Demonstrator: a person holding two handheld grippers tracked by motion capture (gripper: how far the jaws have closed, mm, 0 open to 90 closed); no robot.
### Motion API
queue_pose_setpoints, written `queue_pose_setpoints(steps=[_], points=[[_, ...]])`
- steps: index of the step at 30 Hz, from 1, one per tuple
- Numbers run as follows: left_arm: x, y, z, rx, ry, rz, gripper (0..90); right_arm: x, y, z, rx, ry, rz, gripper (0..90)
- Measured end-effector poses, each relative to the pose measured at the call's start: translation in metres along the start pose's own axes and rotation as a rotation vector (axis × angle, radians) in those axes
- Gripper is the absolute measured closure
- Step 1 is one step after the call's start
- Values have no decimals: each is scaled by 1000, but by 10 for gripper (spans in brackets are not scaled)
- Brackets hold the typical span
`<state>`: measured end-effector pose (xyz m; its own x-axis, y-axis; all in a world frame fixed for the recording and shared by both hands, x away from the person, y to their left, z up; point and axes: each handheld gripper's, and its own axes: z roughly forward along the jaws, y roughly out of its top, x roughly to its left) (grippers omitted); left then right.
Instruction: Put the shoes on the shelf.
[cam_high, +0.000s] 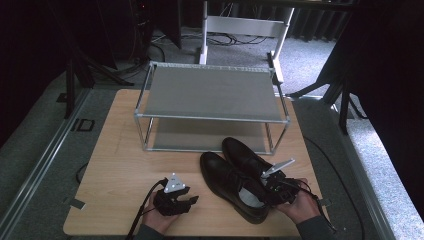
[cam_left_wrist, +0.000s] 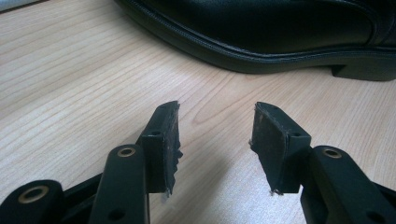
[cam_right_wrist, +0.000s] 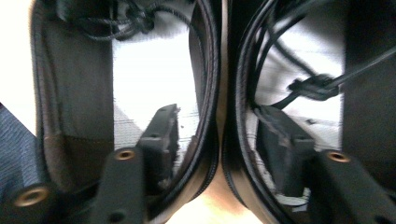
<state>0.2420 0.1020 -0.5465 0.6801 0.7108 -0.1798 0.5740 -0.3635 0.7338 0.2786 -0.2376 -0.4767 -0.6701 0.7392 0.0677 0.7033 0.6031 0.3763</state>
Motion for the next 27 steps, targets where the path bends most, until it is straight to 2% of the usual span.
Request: queue_pose_setpoints(steps=[3,4,8,9,14,16,27], points=[[0,0,0,1,0,1,519,0,0,1,20,-5,16,553],[0,0,0,3,1,0,519,-2,1,2,32,4,39,574],[0,0,0,2,1,2,518,-2,3,2,50,8,45,629],[0,0,0,0,1,0,518,-2,5,3,58,17,55,679],[0,0,0,1,2,0,518,-3,5,3,59,18,71,723],[0,0,1,5,0,1,518,-3,4,3,36,7,81,781],[1,0,2,9,5,-2,519,-1,-1,2,-40,-6,100,801]])
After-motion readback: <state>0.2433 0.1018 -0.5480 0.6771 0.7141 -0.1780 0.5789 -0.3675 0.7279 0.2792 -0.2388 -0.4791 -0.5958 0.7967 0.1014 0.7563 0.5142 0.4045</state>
